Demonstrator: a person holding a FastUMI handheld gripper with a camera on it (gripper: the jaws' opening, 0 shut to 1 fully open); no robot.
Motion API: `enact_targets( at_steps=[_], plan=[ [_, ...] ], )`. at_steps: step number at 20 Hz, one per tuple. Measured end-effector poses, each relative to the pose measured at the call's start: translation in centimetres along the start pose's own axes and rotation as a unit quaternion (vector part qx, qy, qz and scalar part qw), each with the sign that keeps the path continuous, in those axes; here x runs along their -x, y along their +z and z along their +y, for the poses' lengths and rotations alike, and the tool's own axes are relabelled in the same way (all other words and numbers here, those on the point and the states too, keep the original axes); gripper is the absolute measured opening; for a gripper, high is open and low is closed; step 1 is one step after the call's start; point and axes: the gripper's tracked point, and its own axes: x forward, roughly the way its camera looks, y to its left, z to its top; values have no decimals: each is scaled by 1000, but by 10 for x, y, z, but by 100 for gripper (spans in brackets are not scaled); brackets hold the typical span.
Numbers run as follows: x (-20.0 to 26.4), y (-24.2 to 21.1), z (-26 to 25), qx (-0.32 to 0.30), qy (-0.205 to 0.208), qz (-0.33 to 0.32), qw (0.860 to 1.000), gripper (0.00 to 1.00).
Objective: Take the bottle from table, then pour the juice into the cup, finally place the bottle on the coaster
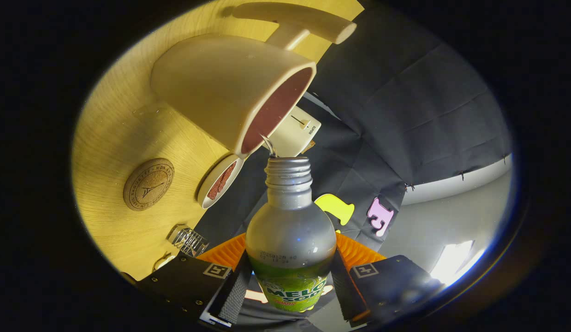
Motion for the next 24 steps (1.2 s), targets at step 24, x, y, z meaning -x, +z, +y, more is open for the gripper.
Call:
enact_targets(
  at_steps=[24],
  plan=[
    [-2,20,-8,-13,-6,-29,999,80]
  ],
)
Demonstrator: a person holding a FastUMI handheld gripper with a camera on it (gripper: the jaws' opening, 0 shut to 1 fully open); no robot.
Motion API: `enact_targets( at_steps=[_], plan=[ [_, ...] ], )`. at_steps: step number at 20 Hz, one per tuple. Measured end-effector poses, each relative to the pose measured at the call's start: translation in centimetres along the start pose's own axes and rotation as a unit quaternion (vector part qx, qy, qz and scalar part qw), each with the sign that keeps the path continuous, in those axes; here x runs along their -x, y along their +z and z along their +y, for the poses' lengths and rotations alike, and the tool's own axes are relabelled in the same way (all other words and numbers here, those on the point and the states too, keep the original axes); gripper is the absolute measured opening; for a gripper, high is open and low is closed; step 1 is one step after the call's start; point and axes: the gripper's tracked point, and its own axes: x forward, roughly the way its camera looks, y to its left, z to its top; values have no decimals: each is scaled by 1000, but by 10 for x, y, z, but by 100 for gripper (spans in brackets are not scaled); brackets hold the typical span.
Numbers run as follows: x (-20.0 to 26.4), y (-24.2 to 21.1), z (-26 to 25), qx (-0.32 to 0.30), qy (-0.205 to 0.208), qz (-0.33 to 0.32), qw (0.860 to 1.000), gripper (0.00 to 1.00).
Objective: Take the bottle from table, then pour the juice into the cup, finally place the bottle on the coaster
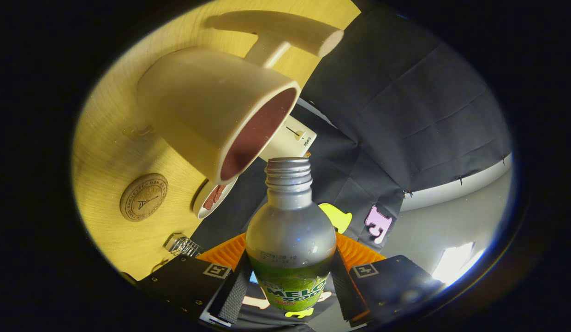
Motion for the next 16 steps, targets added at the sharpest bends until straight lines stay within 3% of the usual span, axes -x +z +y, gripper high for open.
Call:
enact_targets(
  at_steps=[12,16],
  plan=[
    [-2,17,11,-86,23,5,996,80],
    [-2,19,19,-144,34,9,989,80]
  ],
)
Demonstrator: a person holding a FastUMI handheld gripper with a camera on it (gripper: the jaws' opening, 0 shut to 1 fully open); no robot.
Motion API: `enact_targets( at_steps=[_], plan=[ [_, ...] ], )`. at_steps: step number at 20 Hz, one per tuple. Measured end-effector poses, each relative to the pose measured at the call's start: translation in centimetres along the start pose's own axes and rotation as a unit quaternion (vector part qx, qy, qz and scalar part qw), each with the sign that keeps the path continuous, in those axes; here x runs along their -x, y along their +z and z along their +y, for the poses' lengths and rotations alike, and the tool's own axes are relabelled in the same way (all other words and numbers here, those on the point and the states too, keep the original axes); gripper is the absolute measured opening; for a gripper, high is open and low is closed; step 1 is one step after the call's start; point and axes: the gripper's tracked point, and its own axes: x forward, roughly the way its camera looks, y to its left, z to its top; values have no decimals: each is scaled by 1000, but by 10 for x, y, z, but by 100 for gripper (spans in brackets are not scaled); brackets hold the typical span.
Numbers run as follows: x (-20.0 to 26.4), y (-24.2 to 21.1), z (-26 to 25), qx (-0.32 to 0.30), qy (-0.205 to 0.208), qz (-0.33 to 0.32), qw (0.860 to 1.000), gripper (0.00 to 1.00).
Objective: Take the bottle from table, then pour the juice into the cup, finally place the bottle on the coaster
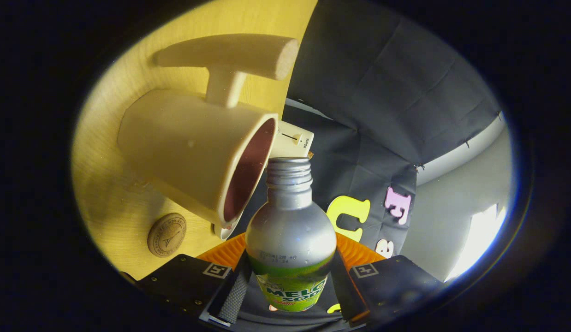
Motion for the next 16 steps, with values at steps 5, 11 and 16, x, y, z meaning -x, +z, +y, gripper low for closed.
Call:
enact_targets(
  at_steps=[5,11,16],
  plan=[
    [-1,-8,-1,-109,5,6,994,80],
    [3,-15,11,-252,49,18,966,80],
    [5,-21,31,-377,108,38,919,80]
  ],
)
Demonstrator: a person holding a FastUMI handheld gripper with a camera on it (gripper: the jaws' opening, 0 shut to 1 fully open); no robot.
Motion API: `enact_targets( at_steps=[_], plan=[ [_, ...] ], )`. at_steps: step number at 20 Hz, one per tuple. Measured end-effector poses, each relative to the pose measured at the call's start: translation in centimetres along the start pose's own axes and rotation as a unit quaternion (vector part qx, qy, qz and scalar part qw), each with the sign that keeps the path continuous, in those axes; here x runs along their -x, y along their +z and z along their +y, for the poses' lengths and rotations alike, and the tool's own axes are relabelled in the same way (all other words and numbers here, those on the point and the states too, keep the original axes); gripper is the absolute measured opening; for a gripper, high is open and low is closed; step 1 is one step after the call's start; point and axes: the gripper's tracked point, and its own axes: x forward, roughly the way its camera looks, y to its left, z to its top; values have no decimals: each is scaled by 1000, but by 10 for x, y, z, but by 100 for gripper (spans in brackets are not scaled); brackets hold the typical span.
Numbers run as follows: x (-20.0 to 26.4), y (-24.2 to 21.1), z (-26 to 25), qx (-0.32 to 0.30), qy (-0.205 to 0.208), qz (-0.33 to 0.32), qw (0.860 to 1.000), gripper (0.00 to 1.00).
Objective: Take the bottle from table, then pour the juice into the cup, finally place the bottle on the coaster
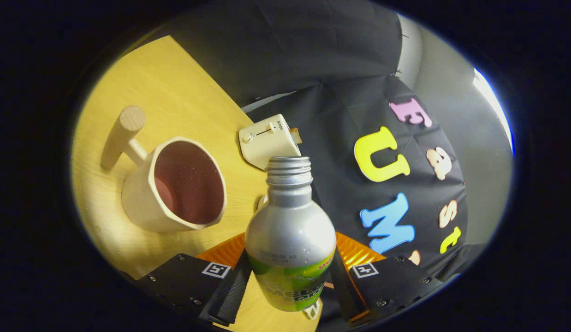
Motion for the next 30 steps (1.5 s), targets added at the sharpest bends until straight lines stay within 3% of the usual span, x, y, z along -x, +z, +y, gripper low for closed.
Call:
enact_targets(
  at_steps=[7,10,13,16,18,20,25,30],
  plan=[
    [4,-12,-13,-148,17,11,989,81],
    [3,-16,-19,-229,25,9,973,81],
    [-1,-21,-15,-336,59,18,940,80],
    [1,-15,-21,-457,95,-1,884,81],
    [3,-13,-32,-518,101,-20,849,81],
    [2,-14,-46,-548,91,-37,831,81],
    [-1,-14,-64,-549,63,-60,831,80],
    [-18,-23,-53,-547,67,-47,833,80]
  ],
)
